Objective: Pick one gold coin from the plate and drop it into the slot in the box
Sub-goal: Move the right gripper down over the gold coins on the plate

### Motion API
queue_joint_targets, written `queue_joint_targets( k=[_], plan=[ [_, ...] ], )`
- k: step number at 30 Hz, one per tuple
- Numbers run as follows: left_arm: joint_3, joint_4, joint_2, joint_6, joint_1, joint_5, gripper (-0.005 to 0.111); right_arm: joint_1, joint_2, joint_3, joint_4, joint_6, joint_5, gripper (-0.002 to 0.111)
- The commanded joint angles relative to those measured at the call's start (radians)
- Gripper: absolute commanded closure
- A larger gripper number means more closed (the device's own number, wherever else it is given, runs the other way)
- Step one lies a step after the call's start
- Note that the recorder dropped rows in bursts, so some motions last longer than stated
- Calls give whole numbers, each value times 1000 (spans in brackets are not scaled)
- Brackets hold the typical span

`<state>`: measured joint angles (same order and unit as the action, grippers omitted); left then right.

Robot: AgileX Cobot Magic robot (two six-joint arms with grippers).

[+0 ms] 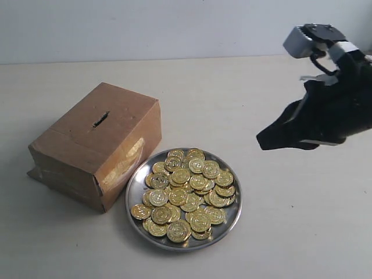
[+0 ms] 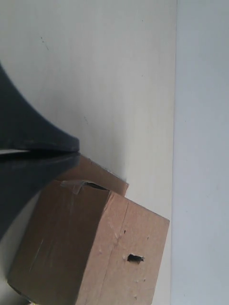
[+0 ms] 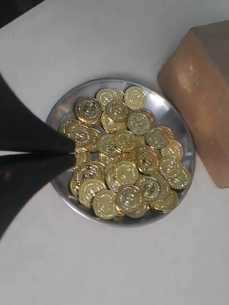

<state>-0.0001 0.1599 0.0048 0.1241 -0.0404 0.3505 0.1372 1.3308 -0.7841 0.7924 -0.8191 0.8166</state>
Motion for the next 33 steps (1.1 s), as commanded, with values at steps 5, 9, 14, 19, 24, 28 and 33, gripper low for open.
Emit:
queue_joint_targets(
  k=[5, 9, 14, 19, 24, 28, 33],
  plan=[
    [0, 0, -5, 3, -8, 2, 107, 202, 262, -196, -149, -8, -109, 108],
    [0, 0, -5, 3, -8, 2, 107, 236, 340, -234, -243, -11, -131, 108],
    [0, 0, -5, 3, -8, 2, 107, 258, 424, -270, -345, -53, -151, 100],
    [0, 0, -5, 3, -8, 2, 107, 258, 504, -294, -340, -53, -174, 82],
    [0, 0, -5, 3, -8, 2, 107, 258, 567, -316, -342, -59, -191, 66],
    [0, 0, -5, 3, -8, 2, 107, 258, 597, -329, -354, -128, -199, 61],
    [0, 0, -5, 3, -8, 2, 107, 258, 607, -329, -380, -272, -213, 61]
  ],
)
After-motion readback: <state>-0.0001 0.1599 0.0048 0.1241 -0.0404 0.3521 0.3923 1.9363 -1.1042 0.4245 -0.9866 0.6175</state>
